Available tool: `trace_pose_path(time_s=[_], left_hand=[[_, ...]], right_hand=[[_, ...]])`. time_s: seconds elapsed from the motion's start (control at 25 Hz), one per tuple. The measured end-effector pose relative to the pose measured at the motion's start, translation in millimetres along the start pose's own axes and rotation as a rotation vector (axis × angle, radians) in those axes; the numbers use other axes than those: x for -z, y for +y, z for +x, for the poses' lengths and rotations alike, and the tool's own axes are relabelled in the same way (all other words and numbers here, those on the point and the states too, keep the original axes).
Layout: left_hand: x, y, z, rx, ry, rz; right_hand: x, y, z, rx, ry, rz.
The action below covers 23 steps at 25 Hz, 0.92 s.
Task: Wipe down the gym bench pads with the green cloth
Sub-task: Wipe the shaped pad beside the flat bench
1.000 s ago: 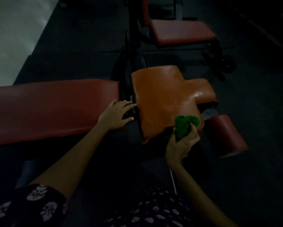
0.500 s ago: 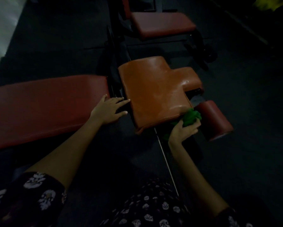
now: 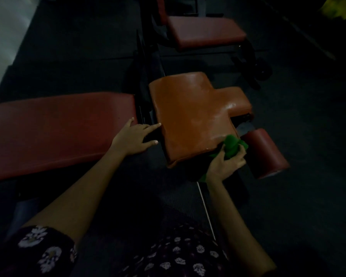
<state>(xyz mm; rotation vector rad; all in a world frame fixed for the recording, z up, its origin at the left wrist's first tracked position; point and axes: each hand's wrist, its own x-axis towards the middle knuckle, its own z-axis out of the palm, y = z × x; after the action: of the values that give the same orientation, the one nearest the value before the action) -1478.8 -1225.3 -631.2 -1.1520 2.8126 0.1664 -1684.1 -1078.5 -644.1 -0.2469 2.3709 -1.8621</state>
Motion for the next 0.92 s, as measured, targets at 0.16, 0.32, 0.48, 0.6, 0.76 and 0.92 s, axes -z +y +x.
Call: trace_pose_path(time_s=[0.16,0.32,0.48,0.6,0.76,0.92], left_hand=[[3,7,3,0.122,0.045,-0.263],[20,48,48,0.290,0.242,-0.498],[23,99,110,0.271,0.214,-0.461],[9,106,120,0.314,0.298,-0.417],[2,101,121,0.297,0.361,-0.443],[1,101,121,0.304,0.355,-0.450]], right_hand=[[28,4,63,0.154,-0.244,-0.217],[31,-14,143,0.110,-0.705,-0.295],[0,-47,166,0.125,-0.876,-0.338],[-16,-39,166,0.120,-0.738,-0.240],[-10,-21,177,0.085,-0.856,-0.185],[-26,-19,165,0.197,-0.496,-0.250]])
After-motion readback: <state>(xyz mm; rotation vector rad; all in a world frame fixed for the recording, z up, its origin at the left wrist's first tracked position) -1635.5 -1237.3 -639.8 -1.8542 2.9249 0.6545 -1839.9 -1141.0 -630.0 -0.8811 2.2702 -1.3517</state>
